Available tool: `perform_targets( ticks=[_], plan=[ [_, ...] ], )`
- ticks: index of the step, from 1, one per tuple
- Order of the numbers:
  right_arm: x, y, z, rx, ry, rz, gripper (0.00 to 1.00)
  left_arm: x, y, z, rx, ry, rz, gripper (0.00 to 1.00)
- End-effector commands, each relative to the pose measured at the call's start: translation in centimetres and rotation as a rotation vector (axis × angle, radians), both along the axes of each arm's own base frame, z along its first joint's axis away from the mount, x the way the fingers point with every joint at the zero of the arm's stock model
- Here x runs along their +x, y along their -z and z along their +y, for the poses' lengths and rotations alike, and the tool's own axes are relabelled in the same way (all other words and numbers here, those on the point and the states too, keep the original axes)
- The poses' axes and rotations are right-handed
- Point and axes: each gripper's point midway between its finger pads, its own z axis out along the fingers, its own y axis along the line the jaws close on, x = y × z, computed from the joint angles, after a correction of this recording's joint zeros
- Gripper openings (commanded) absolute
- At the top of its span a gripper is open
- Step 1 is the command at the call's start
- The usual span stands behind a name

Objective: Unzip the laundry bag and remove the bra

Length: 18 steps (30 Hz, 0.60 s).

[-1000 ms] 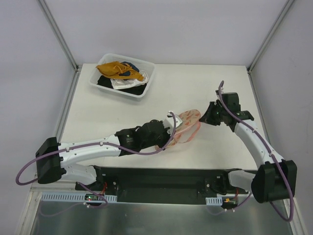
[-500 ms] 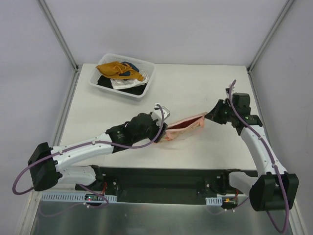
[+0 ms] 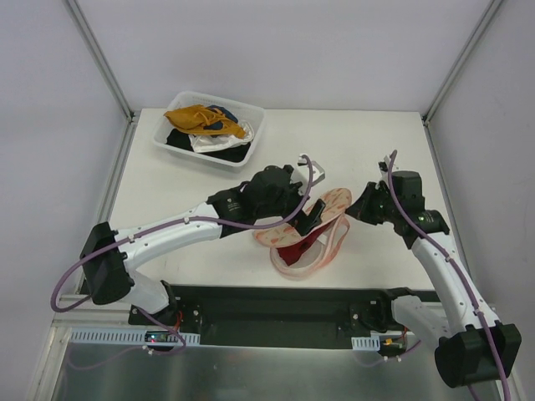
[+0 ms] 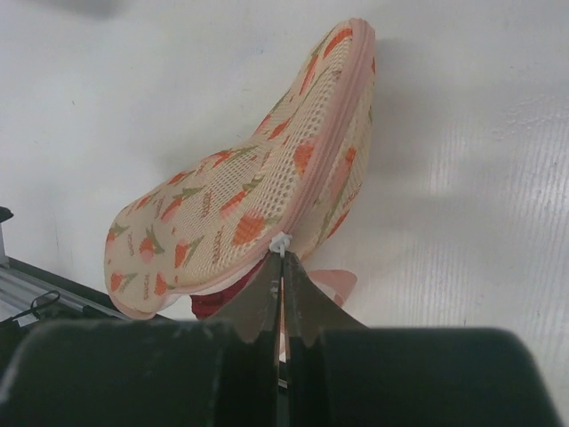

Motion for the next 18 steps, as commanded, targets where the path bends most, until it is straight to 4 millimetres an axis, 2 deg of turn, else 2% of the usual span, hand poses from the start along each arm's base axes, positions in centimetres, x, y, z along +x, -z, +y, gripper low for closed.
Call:
perform_targets(
  ticks=[1, 2, 3, 4, 5, 6, 8, 9, 10, 12, 13, 16, 17, 18],
  plan=[
    [0.0, -1.5, -0.1, 0.005, 0.016, -0.025, 0.01, -0.6, -2.5, -3.5, -0.064, 0.054, 0.007, 0.99],
    [0.0, -1.5, 0.0, 0.007, 0.014, -0.025, 0.01, -1.1, -2.4, -4.2, -0.064, 0.057, 0.018, 0.99],
    [0.0, -1.6, 0.0, 0.007, 0.014, -0.027, 0.01, -1.3, -1.3, -5.1, -0.048, 0.064, 0.034, 0.99],
    [0.0, -1.6, 0.0, 0.008, 0.014, -0.026, 0.01, -1.4, -1.9, -5.8, -0.061, 0.066, 0.034, 0.99],
    [0.0, -1.6, 0.0, 0.009, 0.014, -0.026, 0.01, -1.8, -1.6, -6.5, -0.055, 0.073, 0.036, 0.99],
    [0.0, -1.6, 0.0, 0.009, 0.015, -0.026, 0.01, -1.6, -0.7, -7.0, -0.038, 0.065, 0.041, 0.99],
    [-0.1, -1.5, 0.0, 0.009, 0.015, -0.024, 0.01, -1.4, -0.8, -7.9, -0.046, 0.06, 0.042, 0.99],
    [-0.1, -1.6, 0.0, 0.011, 0.015, -0.026, 0.01, -1.1, 0.0, -8.3, -0.03, 0.053, 0.045, 0.99],
    [-0.2, -1.6, 0.0, 0.013, 0.012, -0.028, 0.01, -0.7, -0.3, -8.6, -0.04, 0.043, 0.033, 0.99],
    [-0.2, -1.6, -0.1, 0.01, 0.015, -0.029, 0.01, -0.3, 0.6, -9.2, -0.022, 0.041, 0.024, 0.95],
    [-0.2, -1.6, -0.1, 0.005, 0.017, -0.033, 0.01, 0.5, 0.1, -9.2, -0.02, 0.019, -0.005, 0.93],
    [-0.2, -1.6, -0.3, -0.002, 0.017, -0.032, 0.01, 1.2, 0.1, -9.6, -0.022, 0.019, -0.007, 0.77],
    [-0.3, -1.8, -0.3, -0.002, 0.016, -0.035, 0.01, 1.4, 0.1, -9.5, -0.026, 0.014, -0.009, 0.66],
    [-0.4, -1.7, -0.3, -0.005, 0.016, -0.035, 0.01, 1.6, 0.1, -9.6, -0.027, 0.01, -0.007, 0.62]
  ],
)
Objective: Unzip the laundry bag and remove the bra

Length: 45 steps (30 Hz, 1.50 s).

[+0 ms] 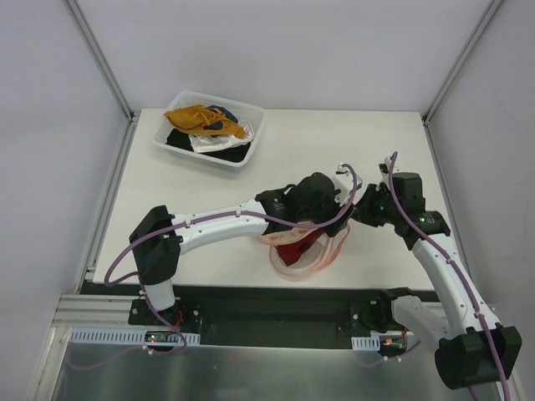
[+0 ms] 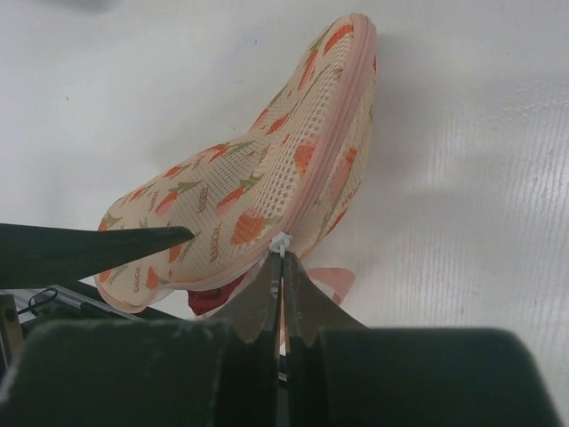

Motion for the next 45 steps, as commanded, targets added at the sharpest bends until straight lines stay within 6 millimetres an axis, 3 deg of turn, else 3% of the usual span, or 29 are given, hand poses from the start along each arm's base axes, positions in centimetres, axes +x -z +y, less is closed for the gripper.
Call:
perform_targets(
  ticks=[1, 5, 11, 15, 26, 29, 30, 31, 37, 38, 39, 41, 42, 44, 45],
  plan=[
    [0.2, -2.0, -0.1, 0.002, 0.011, -0.058, 0.01, 2.2, -3.2, -0.6, -0.074, -0.043, -0.062, 0.59],
    [0.1, -1.9, -0.4, -0.011, 0.018, -0.055, 0.01, 2.3, -2.4, -0.8, -0.066, -0.037, -0.05, 0.58],
    [0.2, -2.2, -0.3, -0.005, 0.018, -0.061, 0.01, 1.4, -2.1, -1.7, -0.083, 0.013, -0.001, 0.74],
    [0.3, -2.8, -0.3, -0.001, 0.019, -0.073, 0.01, 0.2, -1.4, -1.9, -0.094, 0.048, 0.047, 0.7],
    [0.0, -3.7, 0.0, 0.02, 0.01, -0.085, 0.01, 0.3, 1.6, -3.3, -0.077, 0.044, 0.111, 0.6],
    [-0.1, -4.0, -0.2, 0.016, 0.015, -0.09, 0.01, 0.4, 2.0, -3.1, -0.069, 0.033, 0.111, 0.34],
    [-0.1, -4.0, -0.2, 0.012, 0.014, -0.093, 0.01, 0.6, 2.0, -3.0, -0.068, 0.026, 0.108, 0.21],
    [0.0, -4.1, -0.3, 0.01, 0.017, -0.098, 0.01, 0.6, 2.0, -3.0, -0.064, 0.023, 0.103, 0.0],
    [1.3, -3.7, -2.1, -0.022, 0.064, -0.084, 0.01, 0.6, 1.1, -1.2, -0.069, 0.013, 0.052, 0.0],
    [2.0, -4.0, -3.0, -0.018, 0.098, -0.093, 0.01, 0.4, -0.2, -0.6, -0.089, 0.016, 0.033, 0.0],
    [2.4, -4.0, -3.2, -0.007, 0.106, -0.094, 0.01, 0.1, 0.5, 0.2, -0.071, 0.021, 0.031, 0.0],
    [3.8, -4.2, -4.2, -0.001, 0.143, -0.103, 0.01, -0.2, -1.0, 1.2, -0.099, 0.023, 0.01, 0.0],
    [4.2, -4.4, -4.2, 0.009, 0.143, -0.103, 0.01, -0.3, -0.4, 2.0, -0.087, 0.023, 0.011, 0.0],
    [5.4, -4.3, -4.5, 0.031, 0.164, -0.1, 0.01, -0.6, -1.5, 2.9, -0.108, 0.022, -0.003, 0.0],
    [5.9, -4.6, -4.5, 0.041, 0.164, -0.107, 0.01, -0.8, -1.1, 3.4, -0.099, 0.028, -0.002, 0.0]
  ],
)
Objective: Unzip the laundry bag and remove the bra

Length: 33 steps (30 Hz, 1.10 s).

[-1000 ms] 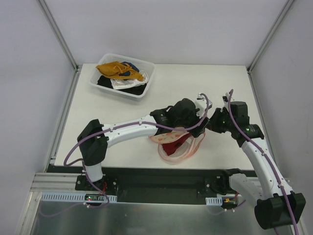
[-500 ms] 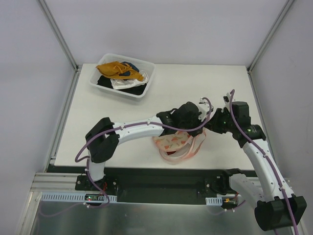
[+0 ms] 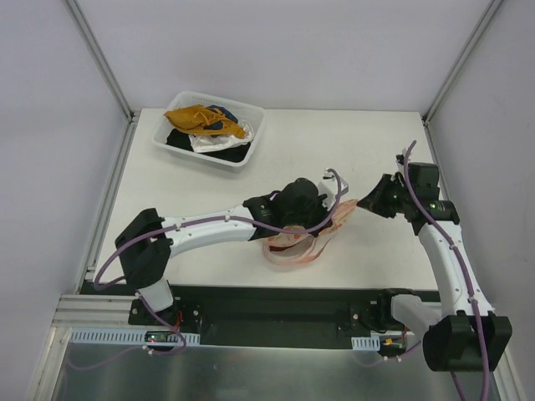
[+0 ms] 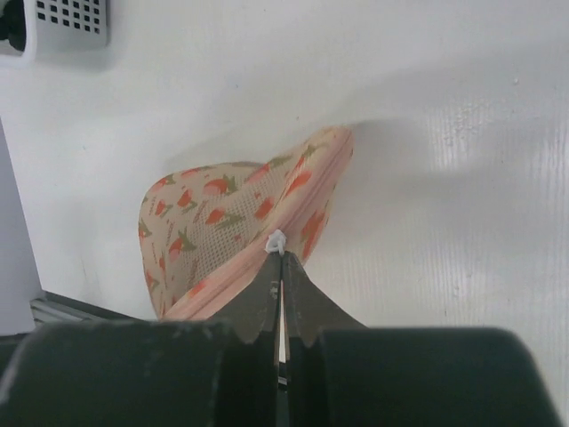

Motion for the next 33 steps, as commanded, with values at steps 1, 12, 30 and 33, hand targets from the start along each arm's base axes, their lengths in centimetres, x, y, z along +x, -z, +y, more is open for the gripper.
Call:
perform_targets(
  ticks=[1, 12, 30, 33],
  plan=[
    [4.7, -3.5, -1.4, 0.007, 0.059, -0.155, 0.01, -0.1, -3.4, 2.6, -0.048, -0.003, -0.064, 0.0],
    [8.7, 1.5, 0.6, 0.171, -0.002, -0.068, 0.01, 0.7, -10.5, 6.7, -0.149, -0.093, -0.24, 0.0],
    [7.7, 5.5, 2.5, 0.14, 0.008, 0.1, 0.32, 5.6, -10.9, 5.1, -0.149, -0.257, -0.297, 0.0],
    [6.5, 3.9, -2.0, -0.078, 0.146, 0.068, 0.76, 7.4, -8.6, 4.4, -0.066, -0.293, -0.252, 0.0]
  ],
)
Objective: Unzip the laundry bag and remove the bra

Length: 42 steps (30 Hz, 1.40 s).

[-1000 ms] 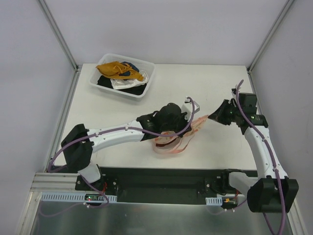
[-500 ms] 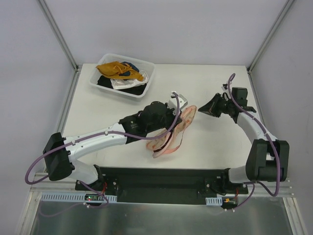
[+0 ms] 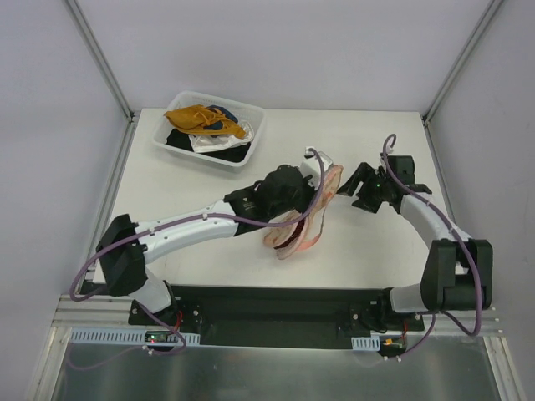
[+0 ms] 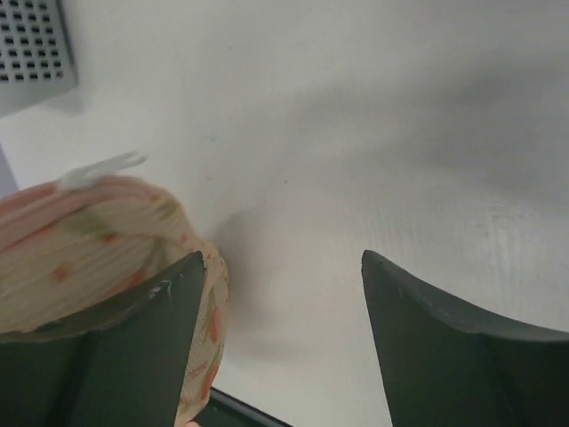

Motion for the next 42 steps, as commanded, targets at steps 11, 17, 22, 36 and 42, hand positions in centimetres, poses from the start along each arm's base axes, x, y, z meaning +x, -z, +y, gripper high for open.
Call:
perform_targets(
  ticks=[11, 17, 22, 36, 42],
  plan=[
    [-6.2, -6.1, -10.1, -0.39, 0.253, -0.124, 0.82, 3.4, 3.6, -3.2, 0.166, -0.012, 0.102, 0.88],
    [-7.5, -5.3, -9.3, -0.363, 0.225, -0.117, 0.82, -0.7, 7.0, -0.4, 0.245, 0.106, 0.18, 0.89],
    [-7.6, -4.9, -8.9, -0.346, 0.208, -0.104, 0.82, -4.8, 8.1, -0.7, 0.296, 0.221, 0.165, 0.87],
    [-8.1, -4.8, -8.8, -0.341, 0.204, -0.106, 0.82, -2.8, 14.7, -2.0, 0.553, 0.074, 0.08, 0.65],
    [-8.1, -4.8, -8.8, -0.345, 0.201, -0.104, 0.82, -1.4, 12.9, -1.9, 0.55, 0.016, 0.025, 0.0]
  ],
)
